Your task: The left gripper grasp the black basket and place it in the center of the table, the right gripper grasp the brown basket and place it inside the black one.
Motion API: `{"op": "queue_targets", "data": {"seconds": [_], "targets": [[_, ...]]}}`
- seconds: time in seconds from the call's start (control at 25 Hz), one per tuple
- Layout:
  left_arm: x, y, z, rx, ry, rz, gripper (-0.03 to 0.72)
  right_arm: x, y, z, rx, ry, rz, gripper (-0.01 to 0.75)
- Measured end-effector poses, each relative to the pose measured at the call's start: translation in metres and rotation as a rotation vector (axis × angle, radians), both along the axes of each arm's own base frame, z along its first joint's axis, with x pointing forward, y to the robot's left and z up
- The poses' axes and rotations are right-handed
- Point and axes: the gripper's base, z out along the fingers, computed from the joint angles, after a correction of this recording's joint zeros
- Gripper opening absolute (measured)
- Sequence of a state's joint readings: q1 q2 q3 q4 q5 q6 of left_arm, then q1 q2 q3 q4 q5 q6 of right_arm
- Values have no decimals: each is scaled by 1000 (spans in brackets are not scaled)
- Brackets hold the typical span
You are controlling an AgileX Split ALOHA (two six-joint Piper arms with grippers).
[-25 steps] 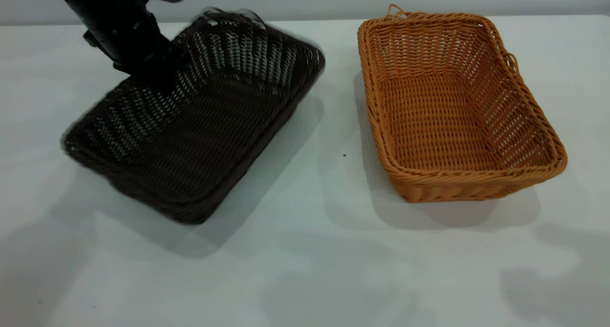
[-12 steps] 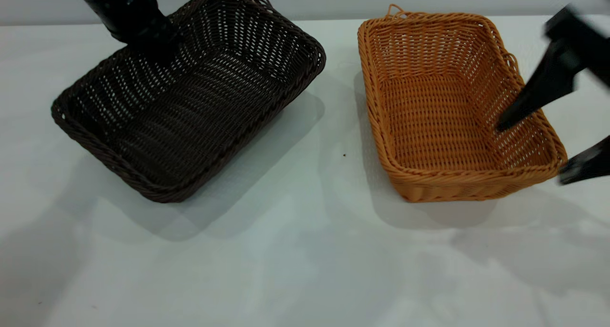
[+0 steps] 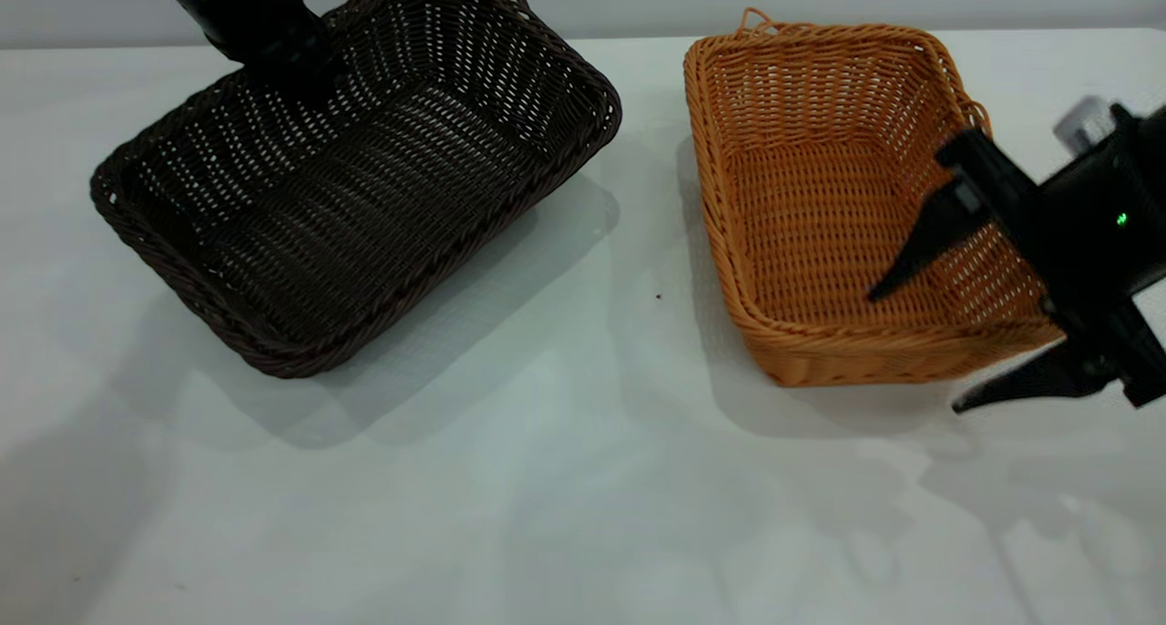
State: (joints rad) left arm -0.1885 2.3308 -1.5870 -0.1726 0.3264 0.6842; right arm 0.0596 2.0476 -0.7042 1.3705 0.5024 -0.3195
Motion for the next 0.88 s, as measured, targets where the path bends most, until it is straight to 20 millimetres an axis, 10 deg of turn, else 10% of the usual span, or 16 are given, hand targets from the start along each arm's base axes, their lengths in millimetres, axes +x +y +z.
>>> {"op": "queue_targets", "data": {"seconds": [0.16, 0.48, 0.88], "targets": [[1, 0, 0, 7, -11, -16, 79, 9, -5, -9, -48, -11, -78, 515], [4, 8, 1, 23, -41, -35, 79, 40, -20, -10, -140, -104, -161, 91], [-5, -28, 10, 128, -84, -350, 78, 93, -107, 31, -8, -402, -101, 69]]}}
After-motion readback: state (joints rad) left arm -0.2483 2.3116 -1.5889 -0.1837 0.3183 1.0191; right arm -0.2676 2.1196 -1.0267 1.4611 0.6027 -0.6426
